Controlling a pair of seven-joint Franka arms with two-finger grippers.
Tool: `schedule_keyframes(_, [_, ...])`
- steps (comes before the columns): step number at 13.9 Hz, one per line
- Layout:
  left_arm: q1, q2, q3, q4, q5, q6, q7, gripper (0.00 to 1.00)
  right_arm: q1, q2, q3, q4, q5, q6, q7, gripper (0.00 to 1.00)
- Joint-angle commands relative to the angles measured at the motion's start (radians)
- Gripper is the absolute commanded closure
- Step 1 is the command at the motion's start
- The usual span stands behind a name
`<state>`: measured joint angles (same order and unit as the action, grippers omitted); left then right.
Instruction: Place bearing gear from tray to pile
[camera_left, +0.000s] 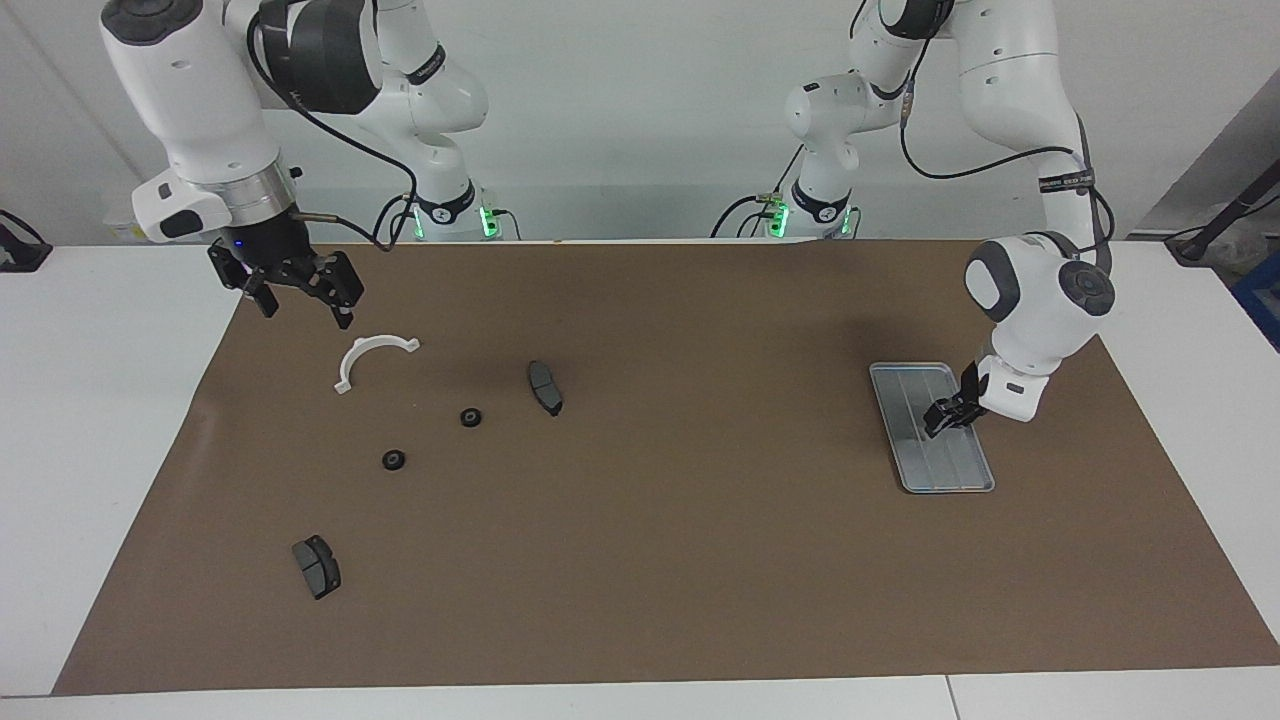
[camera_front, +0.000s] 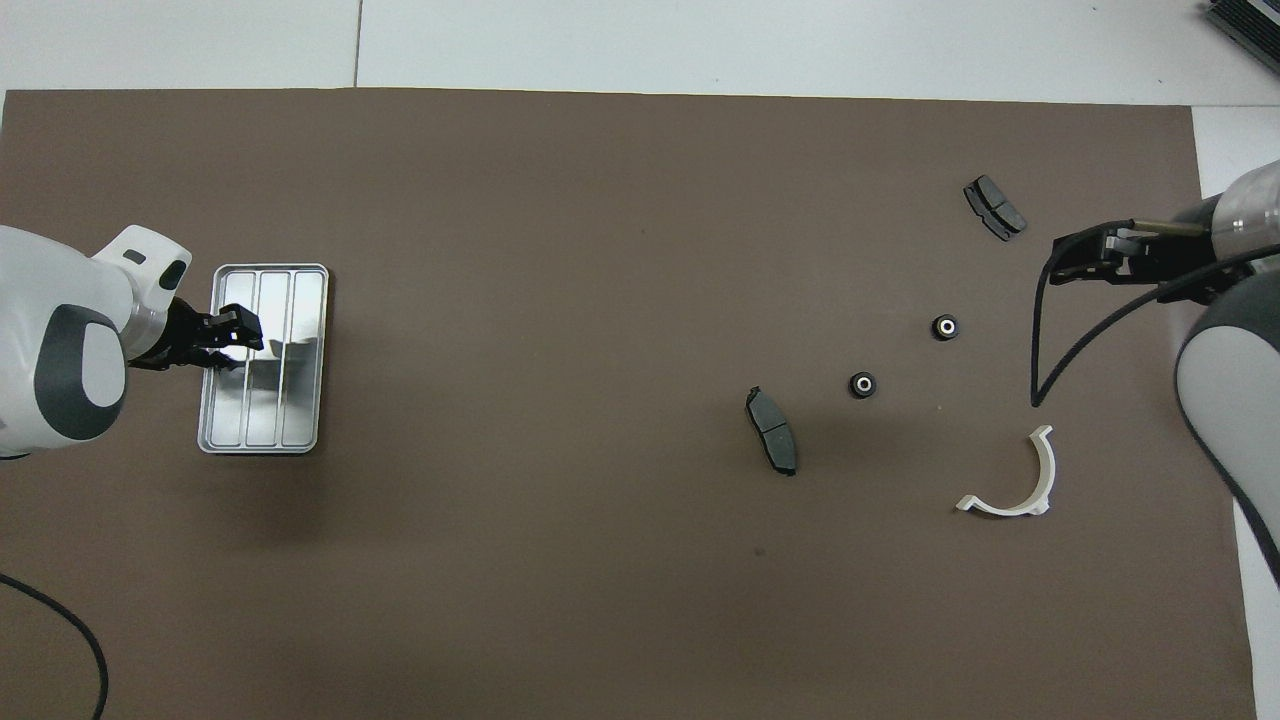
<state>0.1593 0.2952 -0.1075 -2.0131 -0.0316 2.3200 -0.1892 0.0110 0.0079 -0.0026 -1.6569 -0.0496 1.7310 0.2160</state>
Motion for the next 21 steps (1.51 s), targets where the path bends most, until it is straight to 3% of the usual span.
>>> schedule_keyframes(1, [-0.044,-0.002,0.008,-0.015,0.015,0.030,-0.047,0.28,-0.016,0.003,0.013,0.051,0.017,-0.085,-0.010,0.00])
schedule_keyframes(8, [-0.053,-0.002,0.011,0.008,0.015,-0.010,-0.055,0.28,-0.017,-0.006,0.009,0.077,0.022,-0.126,-0.038,0.00])
schedule_keyframes(12, [-0.037,-0.010,0.012,0.048,0.016,-0.096,-0.035,0.30,-0.014,-0.006,0.010,0.074,0.022,-0.130,-0.038,0.00])
schedule_keyframes(21, [0.000,-0.010,0.012,0.017,0.016,-0.076,-0.016,0.35,-0.008,-0.013,0.013,0.066,0.022,-0.128,-0.029,0.00])
